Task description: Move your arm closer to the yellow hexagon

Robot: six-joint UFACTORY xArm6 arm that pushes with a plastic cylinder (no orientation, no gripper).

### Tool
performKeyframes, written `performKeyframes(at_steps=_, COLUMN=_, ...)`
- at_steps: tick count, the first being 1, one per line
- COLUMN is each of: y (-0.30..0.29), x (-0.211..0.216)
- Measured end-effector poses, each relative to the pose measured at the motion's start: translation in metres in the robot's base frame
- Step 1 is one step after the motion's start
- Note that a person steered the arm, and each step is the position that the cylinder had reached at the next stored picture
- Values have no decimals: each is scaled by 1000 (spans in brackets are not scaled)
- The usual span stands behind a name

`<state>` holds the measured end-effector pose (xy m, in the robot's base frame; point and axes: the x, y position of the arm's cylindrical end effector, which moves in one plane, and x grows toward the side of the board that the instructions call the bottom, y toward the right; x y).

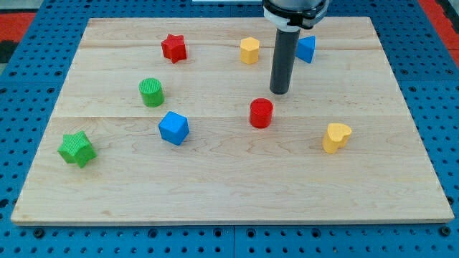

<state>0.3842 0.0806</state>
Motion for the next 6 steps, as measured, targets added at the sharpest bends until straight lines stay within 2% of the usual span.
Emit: performKeyframes(at_steps=6, y=0, x=-15)
